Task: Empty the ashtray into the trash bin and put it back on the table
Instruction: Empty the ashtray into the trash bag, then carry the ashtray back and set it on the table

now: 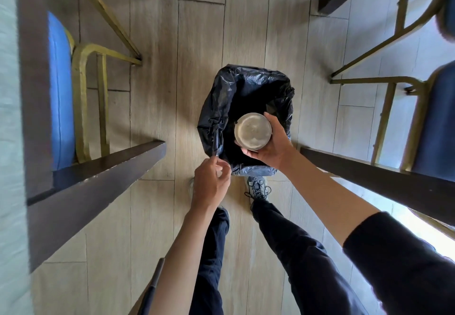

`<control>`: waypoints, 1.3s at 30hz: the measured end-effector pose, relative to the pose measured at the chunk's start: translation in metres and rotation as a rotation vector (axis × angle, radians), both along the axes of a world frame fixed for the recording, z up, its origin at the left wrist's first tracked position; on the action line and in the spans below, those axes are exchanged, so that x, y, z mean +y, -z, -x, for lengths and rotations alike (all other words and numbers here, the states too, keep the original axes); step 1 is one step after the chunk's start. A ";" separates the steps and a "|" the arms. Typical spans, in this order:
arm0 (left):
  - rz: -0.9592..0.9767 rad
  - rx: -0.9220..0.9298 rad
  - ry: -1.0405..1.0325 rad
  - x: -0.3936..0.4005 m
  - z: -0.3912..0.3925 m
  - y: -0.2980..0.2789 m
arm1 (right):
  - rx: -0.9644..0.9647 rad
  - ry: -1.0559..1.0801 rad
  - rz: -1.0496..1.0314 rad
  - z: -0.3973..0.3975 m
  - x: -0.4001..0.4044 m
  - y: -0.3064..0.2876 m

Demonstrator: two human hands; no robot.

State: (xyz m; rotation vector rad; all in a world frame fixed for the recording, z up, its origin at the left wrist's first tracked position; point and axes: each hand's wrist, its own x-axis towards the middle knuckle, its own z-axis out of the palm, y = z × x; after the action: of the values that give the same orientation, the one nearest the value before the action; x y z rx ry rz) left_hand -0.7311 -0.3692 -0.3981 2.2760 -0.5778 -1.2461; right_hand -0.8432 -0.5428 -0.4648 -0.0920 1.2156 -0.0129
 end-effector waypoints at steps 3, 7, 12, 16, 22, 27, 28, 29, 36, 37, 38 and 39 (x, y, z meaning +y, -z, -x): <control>0.002 0.058 -0.065 -0.005 -0.001 -0.033 | -0.036 0.047 0.014 0.006 -0.001 -0.039; 0.008 0.088 -0.087 -0.010 0.003 -0.091 | -0.053 0.122 0.017 0.020 -0.006 -0.103; 0.046 0.145 -0.176 -0.012 0.018 -0.172 | -0.038 0.046 0.091 0.032 -0.006 -0.204; 0.129 0.223 -0.270 -0.010 0.027 -0.242 | 0.071 -0.102 0.272 0.033 -0.001 -0.290; 0.229 0.319 -0.465 -0.006 0.032 -0.344 | 0.115 -0.212 0.480 0.023 0.007 -0.406; 0.292 0.312 -0.555 0.017 0.036 -0.415 | 0.096 -0.304 0.632 0.014 0.016 -0.489; 0.320 0.313 -0.588 0.022 0.037 -0.428 | 0.083 -0.339 0.668 0.012 0.020 -0.504; 0.346 0.321 -0.607 0.026 0.038 -0.439 | 0.074 -0.366 0.695 0.010 0.024 -0.516; 0.519 0.396 -0.658 0.066 0.024 -0.495 | -0.023 -0.552 0.852 -0.015 0.078 -0.567; 0.538 0.391 -0.669 0.076 0.019 -0.501 | -0.045 -0.581 0.867 -0.019 0.091 -0.570; 0.551 0.382 -0.680 0.088 0.013 -0.505 | -0.072 -0.605 0.875 -0.025 0.103 -0.574; 0.556 0.363 -0.688 0.101 0.006 -0.509 | -0.103 -0.622 0.874 -0.031 0.115 -0.578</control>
State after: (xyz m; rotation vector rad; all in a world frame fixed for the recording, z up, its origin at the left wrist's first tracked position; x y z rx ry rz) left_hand -0.7374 -0.2681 0.1105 1.5262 0.0184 -0.9502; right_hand -0.8119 -0.4275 0.1127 -1.2112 0.9623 -0.0050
